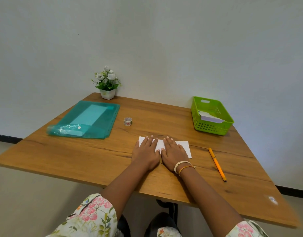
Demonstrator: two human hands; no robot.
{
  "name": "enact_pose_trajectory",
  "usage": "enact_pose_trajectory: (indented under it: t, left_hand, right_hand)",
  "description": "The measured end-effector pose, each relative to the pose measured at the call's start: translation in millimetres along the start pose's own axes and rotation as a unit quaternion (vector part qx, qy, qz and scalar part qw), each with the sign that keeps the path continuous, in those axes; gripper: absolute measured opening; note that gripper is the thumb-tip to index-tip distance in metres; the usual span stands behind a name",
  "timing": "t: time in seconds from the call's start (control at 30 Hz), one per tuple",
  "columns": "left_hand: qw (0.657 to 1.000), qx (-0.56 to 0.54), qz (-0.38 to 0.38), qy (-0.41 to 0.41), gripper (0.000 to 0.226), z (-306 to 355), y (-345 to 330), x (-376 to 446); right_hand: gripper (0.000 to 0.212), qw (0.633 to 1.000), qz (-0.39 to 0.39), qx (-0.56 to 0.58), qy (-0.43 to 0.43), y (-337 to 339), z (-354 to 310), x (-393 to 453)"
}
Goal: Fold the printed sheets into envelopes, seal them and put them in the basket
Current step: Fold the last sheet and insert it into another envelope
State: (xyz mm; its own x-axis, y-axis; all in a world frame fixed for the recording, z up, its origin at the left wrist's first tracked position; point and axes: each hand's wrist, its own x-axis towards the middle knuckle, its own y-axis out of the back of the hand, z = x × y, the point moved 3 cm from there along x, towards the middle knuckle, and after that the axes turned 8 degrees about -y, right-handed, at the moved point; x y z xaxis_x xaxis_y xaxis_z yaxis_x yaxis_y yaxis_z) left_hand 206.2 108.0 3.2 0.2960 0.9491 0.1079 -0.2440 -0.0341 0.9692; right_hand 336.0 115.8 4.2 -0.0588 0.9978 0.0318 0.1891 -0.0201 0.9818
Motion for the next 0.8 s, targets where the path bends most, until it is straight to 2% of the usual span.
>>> enact_pose_trajectory:
  t: [0.33, 0.53, 0.8]
  left_hand:
    - [0.998, -0.002, 0.003, 0.068, 0.066, -2, 3, -1]
    - [0.992, -0.006, 0.021, 0.122, 0.075, -4, 2, -6]
    - [0.988, 0.001, 0.03, 0.151, 0.084, -5, 3, -8]
  right_hand:
    - [0.062, 0.995, -0.004, -0.019, -0.1, 1, 38, -5]
    - [0.068, 0.989, 0.002, -0.017, -0.149, 3, 38, -9]
    - [0.075, 0.982, 0.004, -0.008, -0.189, 4, 37, -13]
